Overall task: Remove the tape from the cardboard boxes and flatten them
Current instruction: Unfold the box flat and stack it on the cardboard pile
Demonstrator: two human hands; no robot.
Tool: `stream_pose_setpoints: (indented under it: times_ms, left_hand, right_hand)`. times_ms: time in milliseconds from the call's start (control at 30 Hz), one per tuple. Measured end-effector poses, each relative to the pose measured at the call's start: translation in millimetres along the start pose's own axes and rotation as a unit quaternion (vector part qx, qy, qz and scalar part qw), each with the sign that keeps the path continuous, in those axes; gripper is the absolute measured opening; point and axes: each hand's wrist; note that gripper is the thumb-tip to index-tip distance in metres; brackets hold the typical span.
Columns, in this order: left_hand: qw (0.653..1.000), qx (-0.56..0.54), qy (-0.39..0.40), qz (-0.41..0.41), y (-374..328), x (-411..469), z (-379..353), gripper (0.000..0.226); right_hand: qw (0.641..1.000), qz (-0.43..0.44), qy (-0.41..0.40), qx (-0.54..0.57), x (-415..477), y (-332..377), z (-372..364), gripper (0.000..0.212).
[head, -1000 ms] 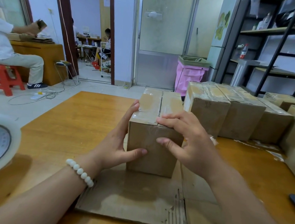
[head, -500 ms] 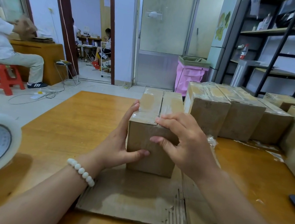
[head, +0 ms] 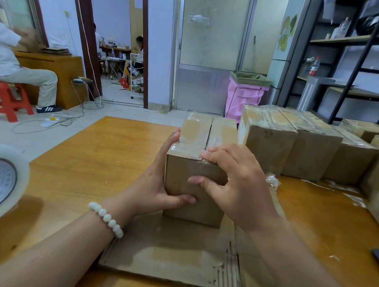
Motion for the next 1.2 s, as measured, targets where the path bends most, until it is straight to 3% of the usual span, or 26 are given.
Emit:
stream_pose_setpoints:
  times_ms: [300,467,867,933,1067,1200]
  left_hand:
    - [1.000,-0.005,-0.012,-0.005,3,0,-3,0.116]
    - [1.000,0.000,-0.016,0.000,2,1,-3,0.116]
    - [1.000,-0.003,-0.004,0.028,1,2,-2,0.118]
    - [1.000,0.000,-0.003,0.027,1,1,-2,0.119]
    - [1.000,0.004,-0.003,0.021,-1,0,-3,0.121]
    - [1.000,-0.009,-0.004,0.018,-1,0,-3,0.117]
  right_hand:
    - [0.999,0.027,-0.037,-0.019,0,4,-1,0.030]
    - [0.996,0.015,-0.001,-0.091,1,7,0,0.054]
    - [0.992,0.035,-0.058,-0.103,-1,9,-5,0.033]
    - [0.991,0.035,-0.062,-0.113,-1,10,-5,0.034]
    - [0.989,0.024,-0.030,-0.143,-1,12,-5,0.056]
    - [0.991,0.009,-0.034,-0.131,-1,15,-7,0.044]
Point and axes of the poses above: each hand's wrist, its own x-axis towards the middle knuckle, its own z-axis out of the back of the hand, y = z × x, and after that the axes turned 13 degrees about -y, right-handed
